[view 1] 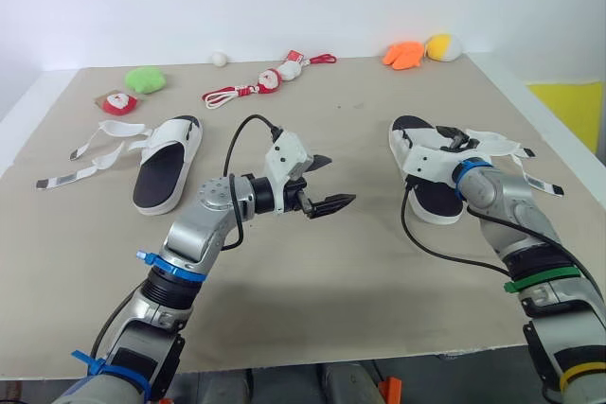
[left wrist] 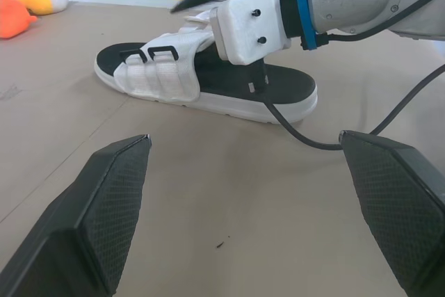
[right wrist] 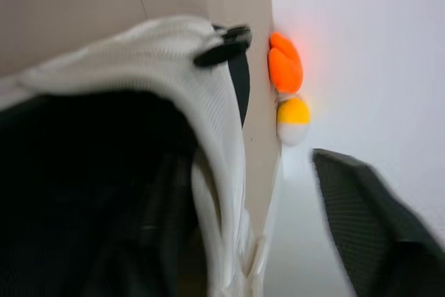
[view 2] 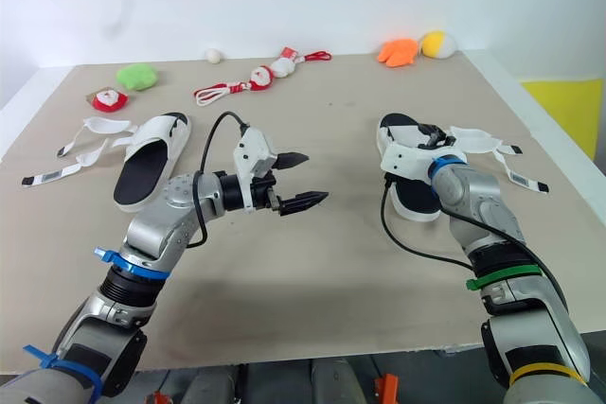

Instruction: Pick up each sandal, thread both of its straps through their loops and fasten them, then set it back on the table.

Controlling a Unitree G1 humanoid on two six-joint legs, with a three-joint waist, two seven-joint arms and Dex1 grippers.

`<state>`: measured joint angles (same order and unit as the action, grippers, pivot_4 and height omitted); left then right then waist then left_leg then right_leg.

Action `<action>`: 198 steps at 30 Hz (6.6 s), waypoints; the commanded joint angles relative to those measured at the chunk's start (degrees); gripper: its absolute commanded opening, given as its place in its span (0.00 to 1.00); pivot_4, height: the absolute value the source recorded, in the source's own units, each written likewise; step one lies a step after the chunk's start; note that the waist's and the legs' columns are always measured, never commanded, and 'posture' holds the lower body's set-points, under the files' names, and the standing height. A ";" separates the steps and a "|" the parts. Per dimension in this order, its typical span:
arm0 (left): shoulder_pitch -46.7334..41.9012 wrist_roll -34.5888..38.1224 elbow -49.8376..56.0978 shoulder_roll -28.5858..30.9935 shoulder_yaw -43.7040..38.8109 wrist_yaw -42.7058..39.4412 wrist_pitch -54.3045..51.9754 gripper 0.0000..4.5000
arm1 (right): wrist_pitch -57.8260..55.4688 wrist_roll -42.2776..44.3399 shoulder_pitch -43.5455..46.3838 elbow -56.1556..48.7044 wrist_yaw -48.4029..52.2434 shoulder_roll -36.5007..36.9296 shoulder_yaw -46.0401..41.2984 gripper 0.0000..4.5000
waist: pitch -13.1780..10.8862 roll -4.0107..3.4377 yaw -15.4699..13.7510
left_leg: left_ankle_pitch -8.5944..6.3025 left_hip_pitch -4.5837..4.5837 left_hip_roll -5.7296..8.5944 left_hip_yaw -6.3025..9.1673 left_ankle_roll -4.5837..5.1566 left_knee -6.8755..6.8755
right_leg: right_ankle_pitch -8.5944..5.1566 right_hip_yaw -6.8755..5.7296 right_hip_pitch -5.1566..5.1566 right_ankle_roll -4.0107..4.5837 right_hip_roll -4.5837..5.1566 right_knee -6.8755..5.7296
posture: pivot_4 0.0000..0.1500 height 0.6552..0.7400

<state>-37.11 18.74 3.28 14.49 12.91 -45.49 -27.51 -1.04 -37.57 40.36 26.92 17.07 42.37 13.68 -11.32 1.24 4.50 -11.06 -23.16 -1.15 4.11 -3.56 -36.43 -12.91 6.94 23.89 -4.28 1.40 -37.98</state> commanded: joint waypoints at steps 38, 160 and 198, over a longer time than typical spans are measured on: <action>11.09 16.24 13.73 21.71 -20.63 -3.70 -11.16 1.00 | 93.54 -6.38 28.85 24.58 -0.94 -0.28 15.11 0.01 | -0.41 0.64 1.36 | 0.01 0.05 -0.06 -0.05 0.00 0.23 | 0.04 0.06 0.09 0.37 -0.01 0.03 | 1.00 1.00; 6.96 -5.47 1.20 13.44 3.21 -7.41 -5.01 0.01 | -44.81 103.45 25.34 18.18 -41.03 -34.61 -45.08 1.00 | -0.41 0.63 0.84 | 0.06 -0.18 -0.17 0.11 0.44 0.24 | 0.10 -0.07 0.10 0.20 -0.22 0.25 | 1.00 1.00; 8.00 -5.36 3.10 13.43 2.40 -5.86 -6.10 0.00 | -46.16 87.65 33.15 32.30 -26.91 -30.87 -48.93 0.85 | -0.41 0.62 1.16 | 0.06 -0.23 -0.23 0.11 0.44 0.82 | 0.23 -0.10 0.09 0.17 -0.22 0.92 | 1.00 1.00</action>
<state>-29.87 14.00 6.23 27.80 14.92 -52.03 -32.82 -46.31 49.48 70.85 59.85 -10.57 10.74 -34.17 -11.74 1.86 5.67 -11.00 -23.39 -1.39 4.22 -3.11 -35.61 -12.67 6.85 23.98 -4.12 1.18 -37.06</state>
